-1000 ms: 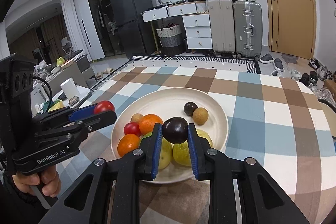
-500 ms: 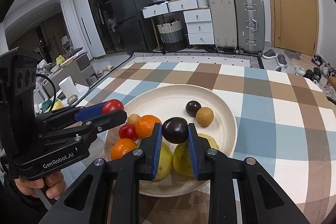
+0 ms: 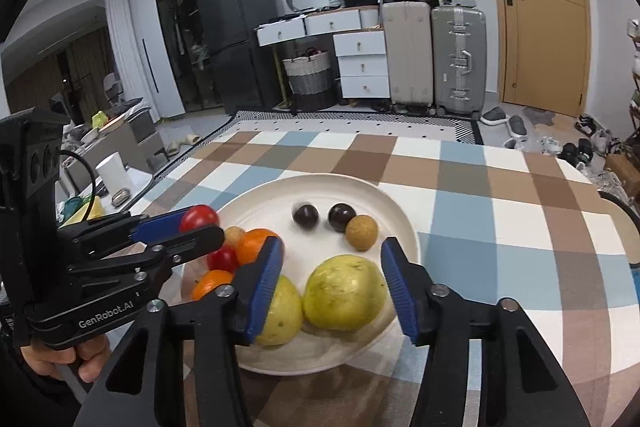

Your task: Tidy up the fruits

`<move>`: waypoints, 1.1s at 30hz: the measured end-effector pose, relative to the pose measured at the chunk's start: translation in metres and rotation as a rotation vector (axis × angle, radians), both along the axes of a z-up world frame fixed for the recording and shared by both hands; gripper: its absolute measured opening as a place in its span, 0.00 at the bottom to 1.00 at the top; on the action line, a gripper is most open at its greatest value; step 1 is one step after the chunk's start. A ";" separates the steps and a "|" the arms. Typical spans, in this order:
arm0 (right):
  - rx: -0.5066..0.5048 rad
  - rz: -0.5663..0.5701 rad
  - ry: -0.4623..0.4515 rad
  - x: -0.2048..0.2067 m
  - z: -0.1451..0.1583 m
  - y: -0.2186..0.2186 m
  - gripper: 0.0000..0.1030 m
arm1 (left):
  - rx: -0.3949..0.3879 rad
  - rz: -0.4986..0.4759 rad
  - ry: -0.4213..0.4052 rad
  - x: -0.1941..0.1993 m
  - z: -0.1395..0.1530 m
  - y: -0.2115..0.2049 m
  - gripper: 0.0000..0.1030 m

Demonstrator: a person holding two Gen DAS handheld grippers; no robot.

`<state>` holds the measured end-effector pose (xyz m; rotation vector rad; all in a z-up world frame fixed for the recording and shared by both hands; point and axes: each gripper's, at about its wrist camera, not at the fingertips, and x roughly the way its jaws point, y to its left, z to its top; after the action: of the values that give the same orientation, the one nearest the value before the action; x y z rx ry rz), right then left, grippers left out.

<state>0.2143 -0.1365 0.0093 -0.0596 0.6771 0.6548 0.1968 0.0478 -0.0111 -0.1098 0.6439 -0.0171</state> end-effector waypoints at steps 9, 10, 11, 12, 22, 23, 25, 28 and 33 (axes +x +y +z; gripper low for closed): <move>0.004 -0.009 -0.034 -0.003 0.003 -0.006 0.81 | -0.014 0.023 -0.034 -0.011 0.005 0.006 0.67; 0.001 -0.012 -0.037 -0.003 0.003 -0.006 0.83 | -0.017 0.032 -0.041 -0.014 0.006 0.007 0.75; 0.000 -0.015 -0.039 -0.004 0.004 -0.007 0.84 | -0.018 0.037 -0.048 -0.017 0.006 0.009 0.79; 0.003 -0.017 -0.039 -0.005 0.004 -0.008 0.87 | -0.017 0.045 -0.057 -0.022 0.007 0.010 0.81; 0.066 -0.008 -0.076 -0.024 0.012 -0.024 1.00 | -0.013 0.075 -0.097 -0.049 0.011 0.010 1.00; 0.074 -0.006 -0.077 -0.027 0.012 -0.027 1.00 | -0.010 0.077 -0.100 -0.052 0.010 0.010 1.00; 0.073 -0.007 -0.081 -0.033 0.011 -0.031 1.00 | -0.009 0.078 -0.103 -0.057 0.010 0.008 1.00; 0.067 -0.008 -0.090 -0.041 0.009 -0.036 1.00 | -0.012 0.076 -0.117 -0.065 0.011 0.006 1.00; 0.061 0.005 -0.117 -0.056 0.011 -0.040 1.00 | -0.011 0.072 -0.126 -0.076 0.010 0.002 1.00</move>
<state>0.1587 -0.1765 0.0199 -0.0427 0.5440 0.6708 0.1210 0.0497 -0.0012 -0.1414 0.5142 0.0415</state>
